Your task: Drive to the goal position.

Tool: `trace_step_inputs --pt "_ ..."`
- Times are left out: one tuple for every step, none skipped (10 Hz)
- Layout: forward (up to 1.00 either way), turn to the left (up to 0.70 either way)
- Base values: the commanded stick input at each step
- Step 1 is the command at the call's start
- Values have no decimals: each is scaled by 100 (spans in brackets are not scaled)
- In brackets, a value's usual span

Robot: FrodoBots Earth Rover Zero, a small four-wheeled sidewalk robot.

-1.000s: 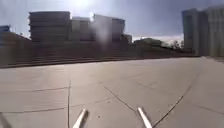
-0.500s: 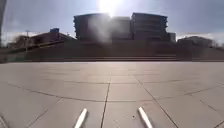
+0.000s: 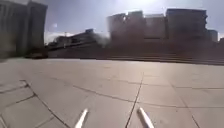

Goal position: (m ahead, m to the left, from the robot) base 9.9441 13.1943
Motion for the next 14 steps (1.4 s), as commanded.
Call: trace_step_inputs --pt "0 45" --pt "0 45" --pt "0 45" --pt "54 35" --pt "100 27" --pt "100 27" --pt "100 27" --pt "100 27" --pt "100 27" --pt "100 27" --pt "100 27" --pt "100 27" --pt "100 27" --pt "100 27"
